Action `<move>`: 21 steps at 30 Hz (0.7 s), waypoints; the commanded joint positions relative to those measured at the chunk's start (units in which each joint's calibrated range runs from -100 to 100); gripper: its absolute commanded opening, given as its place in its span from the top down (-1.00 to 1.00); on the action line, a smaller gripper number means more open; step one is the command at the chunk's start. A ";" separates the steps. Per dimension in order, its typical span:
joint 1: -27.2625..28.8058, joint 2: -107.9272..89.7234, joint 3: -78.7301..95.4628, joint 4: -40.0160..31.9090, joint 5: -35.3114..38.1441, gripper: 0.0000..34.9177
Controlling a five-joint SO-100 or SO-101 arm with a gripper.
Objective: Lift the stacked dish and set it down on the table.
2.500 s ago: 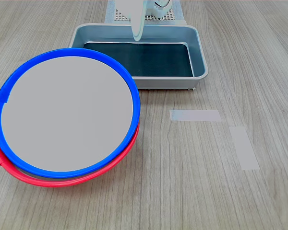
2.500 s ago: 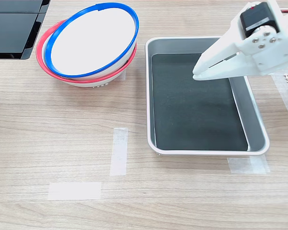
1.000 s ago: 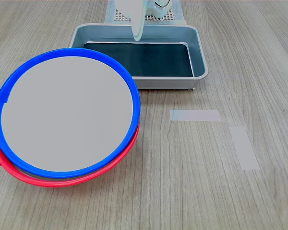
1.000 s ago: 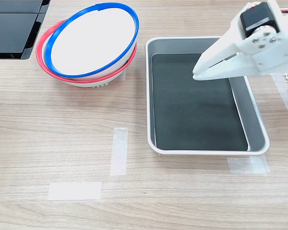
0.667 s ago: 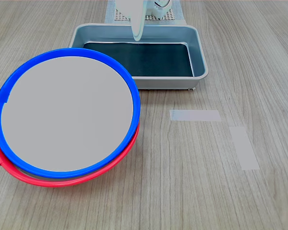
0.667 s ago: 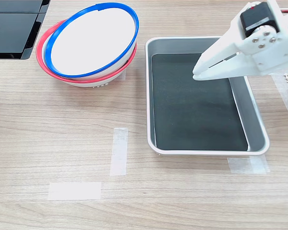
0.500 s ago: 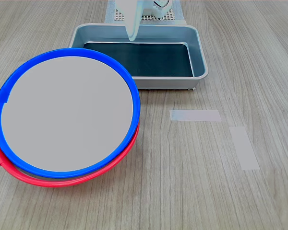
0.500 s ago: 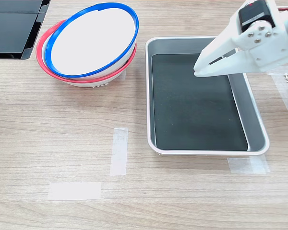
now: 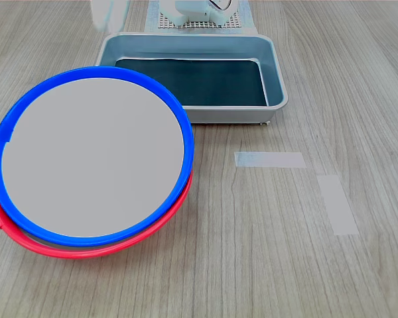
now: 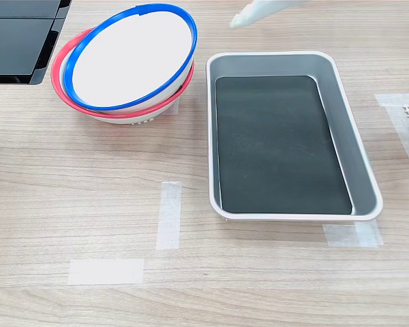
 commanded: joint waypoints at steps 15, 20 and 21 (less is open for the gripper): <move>-0.01 19.31 -12.03 -4.40 4.25 0.98; -0.10 18.71 -14.22 -3.66 3.52 0.99; -0.10 18.45 -14.76 -3.66 3.27 0.99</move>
